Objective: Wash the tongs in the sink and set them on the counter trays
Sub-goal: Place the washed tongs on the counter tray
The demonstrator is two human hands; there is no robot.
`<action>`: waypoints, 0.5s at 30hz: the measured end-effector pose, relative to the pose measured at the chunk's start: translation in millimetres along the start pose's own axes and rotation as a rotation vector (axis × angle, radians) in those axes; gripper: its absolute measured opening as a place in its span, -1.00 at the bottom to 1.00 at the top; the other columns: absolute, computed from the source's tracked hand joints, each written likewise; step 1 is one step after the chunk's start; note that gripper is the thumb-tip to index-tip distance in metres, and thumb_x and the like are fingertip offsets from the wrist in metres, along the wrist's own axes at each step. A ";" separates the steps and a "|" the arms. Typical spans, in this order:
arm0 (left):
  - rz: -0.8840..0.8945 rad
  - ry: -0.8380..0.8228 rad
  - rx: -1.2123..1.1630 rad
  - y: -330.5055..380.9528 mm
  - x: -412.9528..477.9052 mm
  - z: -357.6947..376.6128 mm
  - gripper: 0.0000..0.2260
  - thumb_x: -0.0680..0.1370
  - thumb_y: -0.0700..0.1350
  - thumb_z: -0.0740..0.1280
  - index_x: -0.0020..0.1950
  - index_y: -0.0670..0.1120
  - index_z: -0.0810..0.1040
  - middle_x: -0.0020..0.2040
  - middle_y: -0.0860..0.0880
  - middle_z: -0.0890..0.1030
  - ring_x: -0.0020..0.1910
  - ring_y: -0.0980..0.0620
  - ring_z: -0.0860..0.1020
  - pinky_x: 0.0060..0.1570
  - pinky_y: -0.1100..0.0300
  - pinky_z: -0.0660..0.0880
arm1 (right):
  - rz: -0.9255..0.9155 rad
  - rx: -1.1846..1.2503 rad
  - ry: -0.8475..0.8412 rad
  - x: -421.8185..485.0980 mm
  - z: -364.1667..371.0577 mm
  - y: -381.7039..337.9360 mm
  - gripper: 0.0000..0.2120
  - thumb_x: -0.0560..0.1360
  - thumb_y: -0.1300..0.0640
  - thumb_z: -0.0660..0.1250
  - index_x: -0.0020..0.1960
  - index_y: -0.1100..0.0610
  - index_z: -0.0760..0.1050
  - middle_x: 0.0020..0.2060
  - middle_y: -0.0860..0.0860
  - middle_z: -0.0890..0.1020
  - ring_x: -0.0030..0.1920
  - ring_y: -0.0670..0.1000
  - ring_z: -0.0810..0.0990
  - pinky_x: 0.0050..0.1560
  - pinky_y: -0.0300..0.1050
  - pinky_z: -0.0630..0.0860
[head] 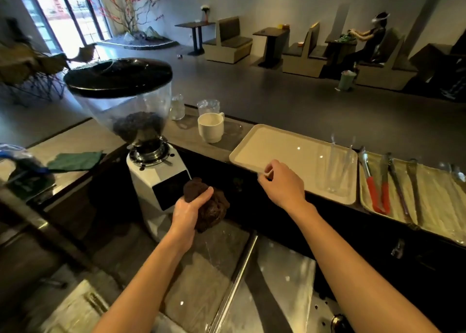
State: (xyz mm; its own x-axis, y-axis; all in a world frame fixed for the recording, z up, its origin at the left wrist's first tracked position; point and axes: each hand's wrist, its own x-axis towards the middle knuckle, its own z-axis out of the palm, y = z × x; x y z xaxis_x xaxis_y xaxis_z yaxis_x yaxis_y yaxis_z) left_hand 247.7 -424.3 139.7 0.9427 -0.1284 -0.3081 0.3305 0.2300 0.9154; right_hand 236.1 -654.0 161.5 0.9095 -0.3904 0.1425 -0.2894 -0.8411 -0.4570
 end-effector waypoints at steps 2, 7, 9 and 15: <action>0.004 0.049 -0.003 -1.6 -6.4 -26.2 -0.85 0.47 -0.13 0.48 0.01 -0.10 0.62 -0.06 -0.14 0.71 -0.03 -0.11 0.68 -0.03 0.05 0.61 | -0.055 0.050 -0.048 -17.8 20.4 -29.0 -0.74 0.57 -0.16 0.29 0.12 -0.01 0.46 0.03 -0.04 0.60 -0.01 0.03 0.57 -0.12 -0.07 0.45; 0.019 0.165 0.021 -10.8 -25.0 -90.3 -0.78 0.47 -0.18 0.49 0.08 -0.18 0.63 -0.06 -0.18 0.72 -0.12 -0.10 0.71 -0.23 0.10 0.64 | -0.138 0.108 -0.105 -54.4 64.1 -88.7 -0.73 0.57 -0.14 0.29 0.13 0.02 0.48 0.00 -0.02 0.62 0.00 0.06 0.61 -0.17 -0.12 0.35; 0.013 0.218 0.005 -14.9 -35.0 -121.3 -0.81 0.48 -0.22 0.48 0.07 -0.19 0.63 -0.04 -0.20 0.71 -0.08 -0.16 0.70 -0.08 -0.01 0.65 | -0.180 0.125 -0.138 -70.6 81.1 -112.9 -0.74 0.58 -0.13 0.27 0.12 0.02 0.48 -0.05 -0.03 0.59 -0.06 0.05 0.58 -0.19 -0.11 0.35; -0.034 0.401 -0.114 -34.7 -83.0 -213.2 -0.82 0.47 -0.29 0.42 0.06 -0.16 0.61 -0.17 -0.10 0.68 -0.31 0.01 0.68 -0.37 0.17 0.61 | -0.291 0.188 -0.312 -132.8 134.8 -175.8 -0.81 0.56 -0.13 0.27 0.00 -0.02 0.45 -0.10 -0.05 0.63 -0.06 0.05 0.60 -0.18 -0.06 0.43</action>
State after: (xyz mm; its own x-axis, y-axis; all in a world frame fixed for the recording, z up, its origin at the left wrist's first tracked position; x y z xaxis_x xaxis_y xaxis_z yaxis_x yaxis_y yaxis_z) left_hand 168.0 -216.0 78.2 0.8672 0.2426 -0.4349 0.3438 0.3402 0.8753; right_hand 206.4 -403.8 104.6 0.9995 0.0071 0.0302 0.0236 -0.8052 -0.5925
